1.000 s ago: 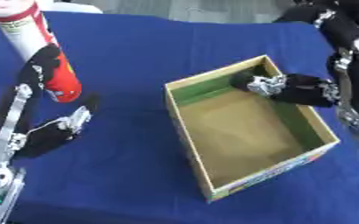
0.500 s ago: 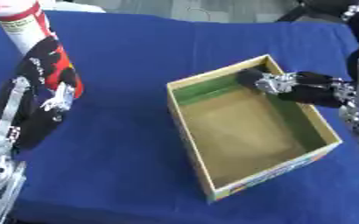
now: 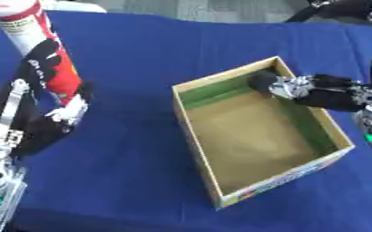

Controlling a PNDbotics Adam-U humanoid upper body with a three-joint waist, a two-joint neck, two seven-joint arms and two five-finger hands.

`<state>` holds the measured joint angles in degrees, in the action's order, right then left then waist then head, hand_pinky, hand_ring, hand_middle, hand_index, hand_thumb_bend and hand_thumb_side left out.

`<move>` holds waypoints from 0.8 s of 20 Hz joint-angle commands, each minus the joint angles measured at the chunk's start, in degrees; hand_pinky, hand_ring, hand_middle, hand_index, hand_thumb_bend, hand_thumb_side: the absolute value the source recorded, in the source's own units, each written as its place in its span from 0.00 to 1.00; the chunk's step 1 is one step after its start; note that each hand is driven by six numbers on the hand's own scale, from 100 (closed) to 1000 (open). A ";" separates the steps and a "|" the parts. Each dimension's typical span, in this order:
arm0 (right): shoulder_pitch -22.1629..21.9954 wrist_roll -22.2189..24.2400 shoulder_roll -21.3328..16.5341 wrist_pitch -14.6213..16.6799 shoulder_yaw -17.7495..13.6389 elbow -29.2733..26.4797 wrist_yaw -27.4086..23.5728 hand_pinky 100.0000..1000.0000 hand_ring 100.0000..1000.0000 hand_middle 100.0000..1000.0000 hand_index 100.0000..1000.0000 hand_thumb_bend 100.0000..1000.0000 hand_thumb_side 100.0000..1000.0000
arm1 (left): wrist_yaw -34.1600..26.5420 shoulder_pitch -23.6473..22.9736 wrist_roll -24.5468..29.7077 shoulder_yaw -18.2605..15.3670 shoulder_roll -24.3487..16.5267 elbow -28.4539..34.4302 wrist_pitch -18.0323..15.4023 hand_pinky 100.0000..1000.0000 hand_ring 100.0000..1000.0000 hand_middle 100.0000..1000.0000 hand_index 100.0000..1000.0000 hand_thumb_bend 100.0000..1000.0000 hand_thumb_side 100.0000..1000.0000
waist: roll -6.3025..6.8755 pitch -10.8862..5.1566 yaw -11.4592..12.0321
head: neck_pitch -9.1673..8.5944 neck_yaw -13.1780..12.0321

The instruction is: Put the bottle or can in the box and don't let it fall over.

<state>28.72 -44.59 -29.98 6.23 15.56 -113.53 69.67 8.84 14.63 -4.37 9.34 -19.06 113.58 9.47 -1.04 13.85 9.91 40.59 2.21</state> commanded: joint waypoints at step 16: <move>2.25 1.68 -0.57 -4.14 0.01 -1.06 5.78 0.46 0.33 0.21 0.41 1.00 0.49 | 5.62 0.71 -0.53 -1.28 -0.51 1.01 3.65 1.00 0.98 1.00 0.97 0.43 0.62 | -0.08 -0.19 1.24 | -1.07 1.03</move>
<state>30.19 -42.70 -29.95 2.55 15.92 -113.53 74.76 14.13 14.67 -4.71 8.64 -19.05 113.58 12.69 -1.23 14.23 11.05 40.11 3.14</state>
